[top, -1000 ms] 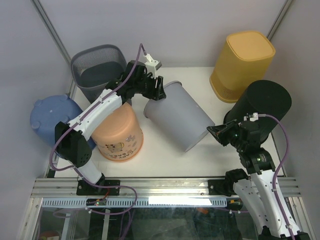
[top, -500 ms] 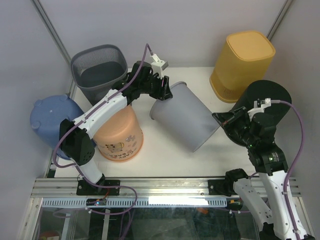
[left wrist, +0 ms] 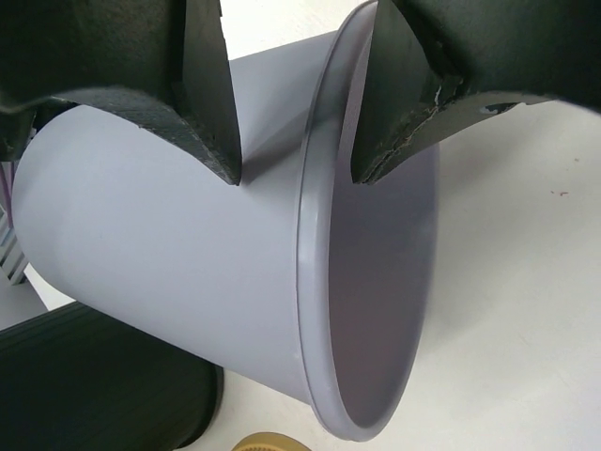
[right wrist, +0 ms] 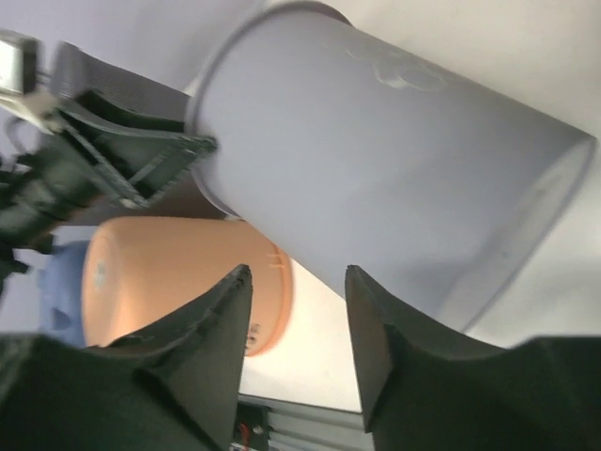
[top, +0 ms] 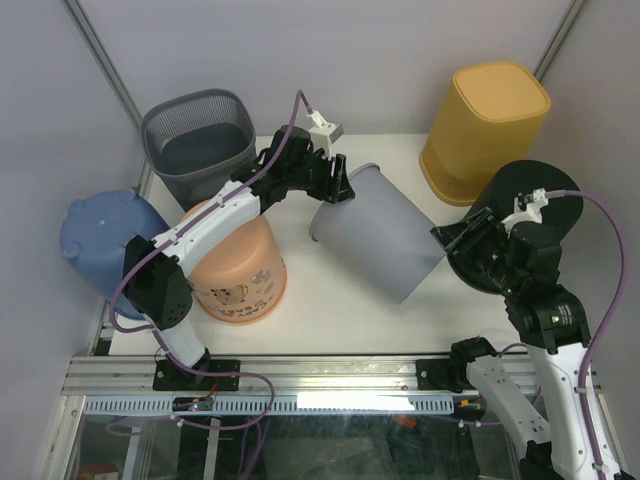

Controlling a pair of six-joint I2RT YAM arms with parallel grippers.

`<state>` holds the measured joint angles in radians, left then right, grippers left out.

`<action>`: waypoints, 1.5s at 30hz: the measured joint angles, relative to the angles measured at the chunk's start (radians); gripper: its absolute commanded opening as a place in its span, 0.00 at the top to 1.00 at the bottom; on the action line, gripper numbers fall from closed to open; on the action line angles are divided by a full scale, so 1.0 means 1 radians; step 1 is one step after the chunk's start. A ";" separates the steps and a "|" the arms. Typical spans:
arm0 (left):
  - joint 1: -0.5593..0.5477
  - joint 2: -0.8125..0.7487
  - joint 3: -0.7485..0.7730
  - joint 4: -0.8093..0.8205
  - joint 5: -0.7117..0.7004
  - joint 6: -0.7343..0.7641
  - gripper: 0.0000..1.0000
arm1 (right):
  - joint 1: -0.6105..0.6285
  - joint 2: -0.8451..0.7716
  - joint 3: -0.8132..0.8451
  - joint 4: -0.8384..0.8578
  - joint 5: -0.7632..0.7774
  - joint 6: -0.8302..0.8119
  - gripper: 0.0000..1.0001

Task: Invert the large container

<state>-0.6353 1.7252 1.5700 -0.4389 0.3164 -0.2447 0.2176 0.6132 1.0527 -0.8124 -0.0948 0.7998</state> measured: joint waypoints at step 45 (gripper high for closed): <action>0.002 0.072 0.049 -0.038 -0.026 0.159 1.00 | 0.000 -0.129 -0.347 0.006 0.002 0.017 0.54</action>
<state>-0.6334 1.7977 1.6192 -0.4770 0.2905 -0.0856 0.2176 0.4839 0.7059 -0.8059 -0.0929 0.8169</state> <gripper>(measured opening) 0.211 0.444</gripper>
